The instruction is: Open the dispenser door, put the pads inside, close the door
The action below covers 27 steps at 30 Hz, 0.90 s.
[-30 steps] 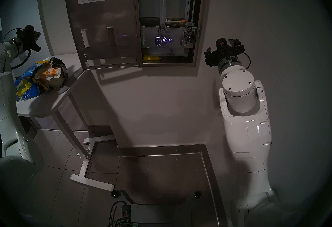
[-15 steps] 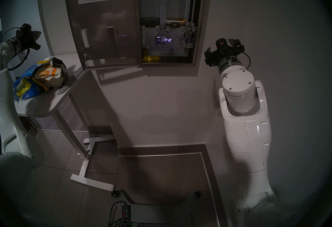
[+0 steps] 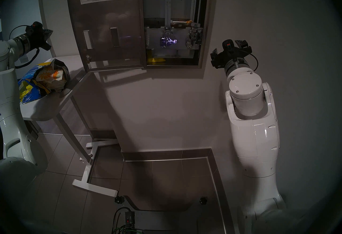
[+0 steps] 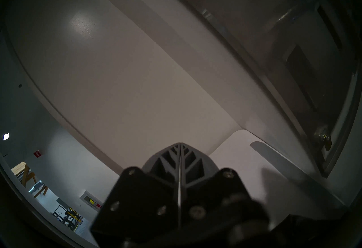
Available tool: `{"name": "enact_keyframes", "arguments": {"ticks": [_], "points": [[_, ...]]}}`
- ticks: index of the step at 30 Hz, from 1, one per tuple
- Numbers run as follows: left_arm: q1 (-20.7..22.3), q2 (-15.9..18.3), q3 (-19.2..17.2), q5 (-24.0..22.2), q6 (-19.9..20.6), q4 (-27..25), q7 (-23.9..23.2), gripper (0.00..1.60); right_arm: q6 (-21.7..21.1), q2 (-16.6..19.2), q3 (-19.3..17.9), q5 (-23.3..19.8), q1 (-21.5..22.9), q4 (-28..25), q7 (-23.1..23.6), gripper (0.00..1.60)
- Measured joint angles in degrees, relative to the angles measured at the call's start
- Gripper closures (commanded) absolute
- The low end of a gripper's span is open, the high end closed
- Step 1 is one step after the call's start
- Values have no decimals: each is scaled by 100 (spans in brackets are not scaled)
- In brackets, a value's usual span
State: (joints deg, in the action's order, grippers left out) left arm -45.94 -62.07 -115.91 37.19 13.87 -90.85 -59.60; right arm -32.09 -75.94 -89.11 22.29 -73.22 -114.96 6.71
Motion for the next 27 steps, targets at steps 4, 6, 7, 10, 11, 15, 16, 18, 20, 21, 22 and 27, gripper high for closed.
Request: {"name": "enact_keyframes", "arguments": {"ticks": [4, 6, 7, 10, 11, 15, 16, 18, 20, 21, 22, 27], "points": [[78, -40, 167, 96, -2, 87, 114, 160, 0, 0, 0, 0, 0, 0, 0, 0], [131, -66, 273, 158, -1, 163, 184, 160, 0, 0, 0, 0, 0, 0, 0, 0], [149, -77, 307, 179, -1, 190, 208, 160, 0, 0, 0, 0, 0, 0, 0, 0], [203, -113, 406, 251, 5, 279, 287, 160, 0, 0, 0, 0, 0, 0, 0, 0], [226, -129, 438, 278, 10, 319, 320, 160, 0, 0, 0, 0, 0, 0, 0, 0], [301, -179, 506, 341, 27, 462, 425, 160, 0, 0, 0, 0, 0, 0, 0, 0], [313, -189, 516, 350, 29, 489, 442, 160, 0, 0, 0, 0, 0, 0, 0, 0], [347, -214, 541, 372, 33, 562, 488, 160, 0, 0, 0, 0, 0, 0, 0, 0], [395, -256, 567, 393, 32, 657, 558, 160, 0, 0, 0, 0, 0, 0, 0, 0], [401, -262, 569, 393, 30, 669, 569, 160, 0, 0, 0, 0, 0, 0, 0, 0], [408, -268, 572, 393, 28, 680, 579, 160, 0, 0, 0, 0, 0, 0, 0, 0], [467, -337, 598, 375, -27, 805, 698, 160, 0, 0, 0, 0, 0, 0, 0, 0]]}}
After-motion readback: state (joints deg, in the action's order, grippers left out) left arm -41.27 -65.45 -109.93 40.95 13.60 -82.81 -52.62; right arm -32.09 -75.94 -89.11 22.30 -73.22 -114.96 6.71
